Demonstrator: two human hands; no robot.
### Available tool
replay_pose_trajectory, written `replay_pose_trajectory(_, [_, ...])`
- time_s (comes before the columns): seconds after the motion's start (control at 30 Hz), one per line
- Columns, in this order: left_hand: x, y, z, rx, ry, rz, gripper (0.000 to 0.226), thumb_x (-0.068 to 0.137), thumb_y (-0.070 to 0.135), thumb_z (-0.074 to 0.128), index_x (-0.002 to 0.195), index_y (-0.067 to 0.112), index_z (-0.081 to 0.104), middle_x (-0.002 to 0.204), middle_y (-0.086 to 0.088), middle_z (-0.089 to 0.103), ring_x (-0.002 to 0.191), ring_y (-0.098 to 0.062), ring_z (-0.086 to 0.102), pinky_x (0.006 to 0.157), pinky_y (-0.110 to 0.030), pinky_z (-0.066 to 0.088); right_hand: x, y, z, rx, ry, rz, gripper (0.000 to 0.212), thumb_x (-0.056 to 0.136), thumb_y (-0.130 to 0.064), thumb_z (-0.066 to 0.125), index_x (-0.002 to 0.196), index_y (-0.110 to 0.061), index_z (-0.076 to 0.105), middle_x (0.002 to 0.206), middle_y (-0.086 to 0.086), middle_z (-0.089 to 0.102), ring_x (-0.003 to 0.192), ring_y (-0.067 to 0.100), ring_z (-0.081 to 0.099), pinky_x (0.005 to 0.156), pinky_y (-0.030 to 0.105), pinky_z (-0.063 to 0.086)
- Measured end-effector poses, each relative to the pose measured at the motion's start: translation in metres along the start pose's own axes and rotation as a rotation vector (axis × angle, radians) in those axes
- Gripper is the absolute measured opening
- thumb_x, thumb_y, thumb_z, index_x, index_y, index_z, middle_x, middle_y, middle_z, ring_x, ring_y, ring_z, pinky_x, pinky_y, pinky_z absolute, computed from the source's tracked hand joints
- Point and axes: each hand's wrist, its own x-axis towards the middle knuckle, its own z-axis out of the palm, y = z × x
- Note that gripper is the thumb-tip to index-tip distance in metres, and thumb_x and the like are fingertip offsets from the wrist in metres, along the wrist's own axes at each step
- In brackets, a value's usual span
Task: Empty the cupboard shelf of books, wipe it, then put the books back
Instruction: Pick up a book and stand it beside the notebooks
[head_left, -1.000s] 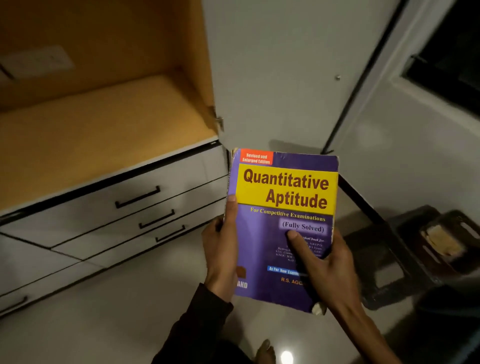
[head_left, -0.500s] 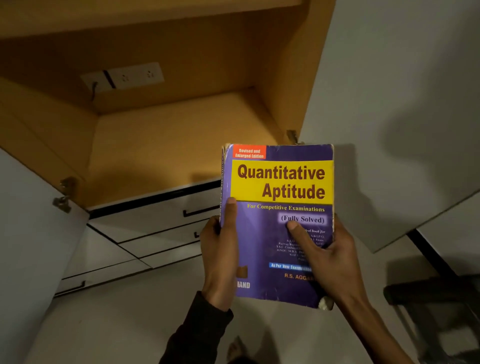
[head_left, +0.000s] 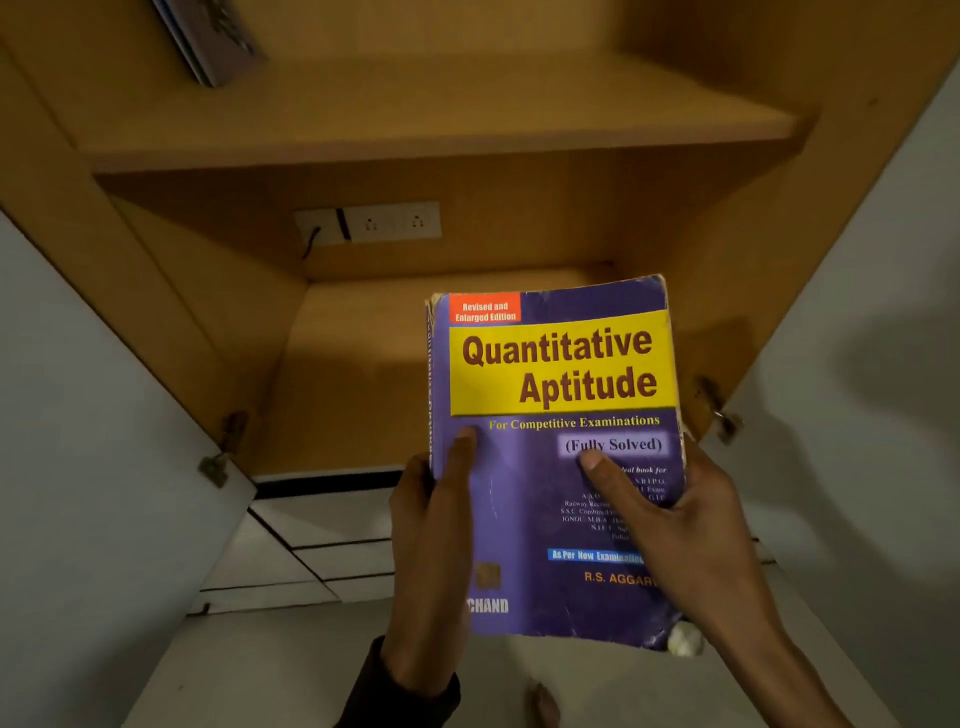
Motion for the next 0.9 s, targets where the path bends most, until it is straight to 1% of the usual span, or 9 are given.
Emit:
replay_pose_trajectory(0.1, [0.022, 0.021, 0.011, -0.006, 0.063, 0.033, 0.011, 0.090, 0.030, 0.063, 0.096, 0.021, 0.065, 0.092, -0.003, 0.075, 0.079, -0.027, 0.073, 0.065, -0.039, 0.059, 0.039, -0.020, 0.008, -0.019, -0.053, -0.091, 0.021, 0.078, -0.029, 0.073, 0.097, -0.026, 0.064, 0.082, -0.018, 0.074, 0.072, 0.006, 0.072, 0.053, 0.017, 0.055])
replay_pose_trajectory(0.2, [0.046, 0.048, 0.024, -0.038, 0.122, 0.075, 0.010, 0.089, 0.033, 0.062, 0.098, 0.029, 0.061, 0.091, 0.005, 0.073, 0.071, -0.012, 0.072, 0.052, -0.028, 0.055, 0.079, -0.047, 0.017, -0.018, -0.119, -0.182, 0.022, 0.081, -0.027, 0.072, 0.101, -0.026, 0.065, 0.085, -0.019, 0.074, 0.074, 0.003, 0.072, 0.054, 0.016, 0.054])
replay_pose_trajectory(0.23, [0.054, 0.058, 0.028, -0.052, 0.134, 0.097, 0.011, 0.089, 0.033, 0.061, 0.099, 0.030, 0.061, 0.092, 0.006, 0.073, 0.071, -0.011, 0.071, 0.052, -0.026, 0.053, 0.093, -0.057, 0.021, -0.013, -0.146, -0.201, 0.023, 0.081, -0.028, 0.071, 0.102, -0.026, 0.064, 0.087, -0.017, 0.074, 0.075, 0.004, 0.072, 0.054, 0.018, 0.055])
replay_pose_trajectory(0.37, [0.086, 0.093, 0.039, -0.120, 0.156, 0.174, 0.020, 0.091, 0.030, 0.060, 0.109, 0.024, 0.065, 0.096, 0.001, 0.076, 0.078, -0.019, 0.073, 0.054, -0.030, 0.057, 0.144, -0.088, 0.038, -0.020, -0.229, -0.293, 0.020, 0.081, -0.033, 0.071, 0.099, -0.032, 0.065, 0.090, -0.014, 0.075, 0.080, 0.006, 0.072, 0.065, 0.034, 0.061])
replay_pose_trajectory(0.5, [0.118, 0.123, 0.038, -0.164, 0.194, 0.216, 0.027, 0.091, 0.029, 0.061, 0.115, 0.019, 0.066, 0.095, -0.002, 0.076, 0.074, -0.020, 0.074, 0.049, -0.029, 0.055, 0.182, -0.108, 0.062, -0.036, -0.284, -0.385, 0.021, 0.084, -0.031, 0.071, 0.104, -0.028, 0.068, 0.094, -0.014, 0.075, 0.086, 0.004, 0.071, 0.072, 0.038, 0.061])
replay_pose_trajectory(0.6, [0.142, 0.142, 0.033, -0.165, 0.179, 0.279, 0.024, 0.093, 0.029, 0.059, 0.113, 0.017, 0.067, 0.093, -0.003, 0.077, 0.065, -0.017, 0.072, 0.040, -0.025, 0.048, 0.210, -0.123, 0.082, -0.059, -0.327, -0.426, 0.017, 0.084, -0.037, 0.069, 0.099, -0.030, 0.067, 0.089, -0.017, 0.074, 0.081, 0.003, 0.071, 0.068, 0.034, 0.059])
replay_pose_trajectory(0.67, [0.157, 0.156, 0.028, -0.168, 0.159, 0.338, 0.024, 0.095, 0.027, 0.057, 0.113, 0.015, 0.067, 0.095, -0.003, 0.077, 0.070, -0.019, 0.074, 0.045, -0.026, 0.053, 0.228, -0.133, 0.097, -0.050, -0.370, -0.431, 0.020, 0.082, -0.040, 0.067, 0.099, -0.030, 0.065, 0.089, -0.017, 0.074, 0.080, 0.002, 0.071, 0.067, 0.030, 0.059])
replay_pose_trajectory(0.77, [0.187, 0.183, 0.019, -0.151, 0.127, 0.403, 0.024, 0.098, 0.023, 0.053, 0.116, 0.012, 0.066, 0.101, -0.006, 0.076, 0.082, -0.024, 0.074, 0.057, -0.030, 0.058, 0.259, -0.150, 0.126, -0.028, -0.400, -0.460, 0.026, 0.084, -0.035, 0.068, 0.106, -0.021, 0.065, 0.095, -0.009, 0.075, 0.084, 0.005, 0.071, 0.073, 0.031, 0.060])
replay_pose_trajectory(0.9, [0.236, 0.220, 0.004, -0.128, 0.124, 0.507, 0.028, 0.100, 0.021, 0.053, 0.120, 0.006, 0.062, 0.108, -0.009, 0.073, 0.097, -0.031, 0.071, 0.081, -0.051, 0.059, 0.301, -0.173, 0.165, -0.011, -0.382, -0.512, 0.023, 0.087, -0.026, 0.069, 0.107, -0.016, 0.067, 0.095, -0.008, 0.075, 0.085, 0.004, 0.071, 0.071, 0.021, 0.057])
